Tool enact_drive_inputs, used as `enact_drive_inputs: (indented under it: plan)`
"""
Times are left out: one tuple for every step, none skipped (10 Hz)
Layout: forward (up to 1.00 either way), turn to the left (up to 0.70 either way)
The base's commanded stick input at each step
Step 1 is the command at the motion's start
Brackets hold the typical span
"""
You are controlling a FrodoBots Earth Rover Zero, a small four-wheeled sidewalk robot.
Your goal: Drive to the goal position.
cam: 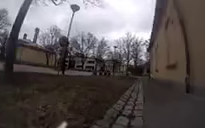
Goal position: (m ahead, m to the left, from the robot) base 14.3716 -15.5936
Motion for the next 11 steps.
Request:
enact_drive_inputs:
  plan:
    - [1.0,-0.4]
    - [1.0,-0.4]
    - [1.0,-0.4]
    - [1.0,-0.4]
    - [1.0,-0.4]
    - [1.0,-0.4]
    - [1.0,-0.4]
    - [1.0,-0.4]
    - [1.0,-0.4]
    - [1.0,-0.4]
    - [1.0,-0.4]
